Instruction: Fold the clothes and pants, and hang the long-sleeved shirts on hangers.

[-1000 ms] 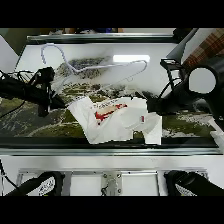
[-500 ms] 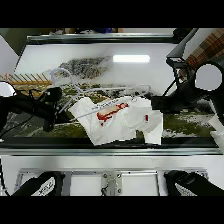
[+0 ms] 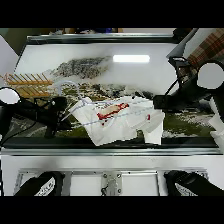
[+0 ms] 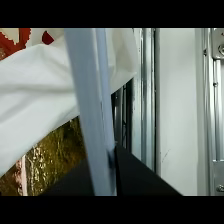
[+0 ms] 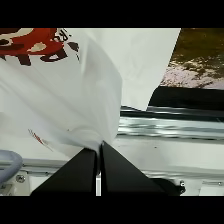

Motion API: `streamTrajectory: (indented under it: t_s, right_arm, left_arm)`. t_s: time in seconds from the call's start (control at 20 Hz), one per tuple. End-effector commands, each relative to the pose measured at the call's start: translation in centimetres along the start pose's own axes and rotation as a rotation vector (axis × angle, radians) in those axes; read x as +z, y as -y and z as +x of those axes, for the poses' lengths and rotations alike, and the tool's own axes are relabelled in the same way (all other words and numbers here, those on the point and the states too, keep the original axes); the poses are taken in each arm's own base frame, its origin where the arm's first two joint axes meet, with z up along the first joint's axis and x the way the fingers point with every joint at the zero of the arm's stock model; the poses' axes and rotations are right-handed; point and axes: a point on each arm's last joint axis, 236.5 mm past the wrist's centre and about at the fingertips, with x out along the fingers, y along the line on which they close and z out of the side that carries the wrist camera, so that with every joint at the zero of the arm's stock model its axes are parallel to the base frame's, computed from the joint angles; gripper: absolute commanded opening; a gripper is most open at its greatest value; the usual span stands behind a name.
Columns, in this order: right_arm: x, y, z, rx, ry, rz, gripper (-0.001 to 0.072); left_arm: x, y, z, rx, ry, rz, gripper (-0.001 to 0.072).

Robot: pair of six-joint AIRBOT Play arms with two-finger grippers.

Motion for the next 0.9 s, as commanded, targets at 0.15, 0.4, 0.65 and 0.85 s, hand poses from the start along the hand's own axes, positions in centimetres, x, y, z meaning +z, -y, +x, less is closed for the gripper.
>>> streamTrajectory:
  t_s: [0.15, 0.4, 0.65, 0.85]
  right_arm:
    - [-0.5, 0.0, -0.6, 0.024, -0.002, 0.003, 0.0021]
    - [-0.7, 0.1, -1.1, 0.030, 0.012, 0.003, 0.0021]
    - [-1.2, -1.2, -1.3, 0.087, -0.006, -0.014, 0.0021]
    - [-1.7, -1.6, -1.4, 0.104, -0.023, -0.030, 0.0021]
  left_arm:
    - [0.0, -0.1, 1.6, -0.029, -0.052, 0.042, 0.0015]
    - [0.2, -2.0, 3.9, -0.032, -0.046, 0.039, 0.0014]
    - [-0.3, -2.9, 4.8, -0.039, -0.046, 0.017, 0.0014]
    - [-0.5, -3.3, 5.2, -0.041, -0.044, 0.007, 0.0014]
